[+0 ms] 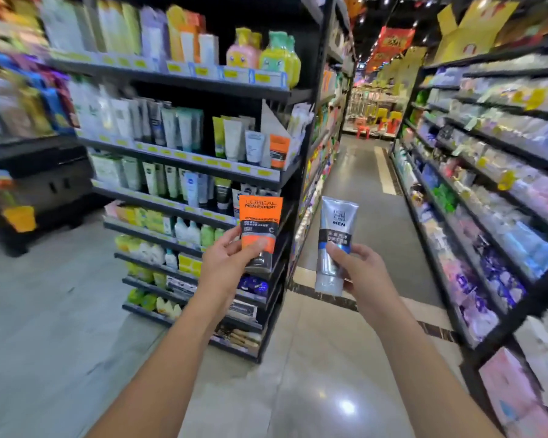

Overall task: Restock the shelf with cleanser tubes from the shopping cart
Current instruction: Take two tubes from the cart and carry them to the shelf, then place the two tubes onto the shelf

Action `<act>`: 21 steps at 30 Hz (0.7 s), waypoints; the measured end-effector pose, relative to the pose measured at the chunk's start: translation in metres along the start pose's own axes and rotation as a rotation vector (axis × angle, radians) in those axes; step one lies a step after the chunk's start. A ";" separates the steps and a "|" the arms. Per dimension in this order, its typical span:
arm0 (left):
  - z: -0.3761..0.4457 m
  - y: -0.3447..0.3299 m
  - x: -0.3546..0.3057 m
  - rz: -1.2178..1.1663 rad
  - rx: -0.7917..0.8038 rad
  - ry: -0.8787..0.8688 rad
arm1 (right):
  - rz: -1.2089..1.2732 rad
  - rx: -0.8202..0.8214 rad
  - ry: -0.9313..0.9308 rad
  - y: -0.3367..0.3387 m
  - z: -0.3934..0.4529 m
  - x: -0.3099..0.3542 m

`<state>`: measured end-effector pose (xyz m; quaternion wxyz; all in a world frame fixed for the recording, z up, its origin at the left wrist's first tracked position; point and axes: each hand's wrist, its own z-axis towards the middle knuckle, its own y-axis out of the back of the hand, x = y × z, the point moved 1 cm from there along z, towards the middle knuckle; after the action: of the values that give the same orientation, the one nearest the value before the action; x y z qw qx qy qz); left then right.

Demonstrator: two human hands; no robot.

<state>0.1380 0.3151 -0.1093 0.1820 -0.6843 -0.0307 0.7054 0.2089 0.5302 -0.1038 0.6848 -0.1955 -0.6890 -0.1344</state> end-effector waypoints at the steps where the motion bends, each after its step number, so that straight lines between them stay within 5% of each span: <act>1: 0.007 0.014 -0.002 0.002 -0.022 -0.003 | -0.007 0.025 -0.010 -0.017 0.008 -0.002; 9: 0.101 0.093 -0.020 0.089 -0.209 0.004 | 0.018 0.168 -0.002 -0.120 0.097 -0.015; 21: 0.236 0.140 -0.033 0.166 -0.199 -0.040 | -0.005 0.189 0.002 -0.200 0.222 -0.025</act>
<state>-0.1228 0.2229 -0.1040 0.0537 -0.6850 -0.0473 0.7250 -0.0799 0.4507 -0.1178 0.7005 -0.1282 -0.6985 -0.0707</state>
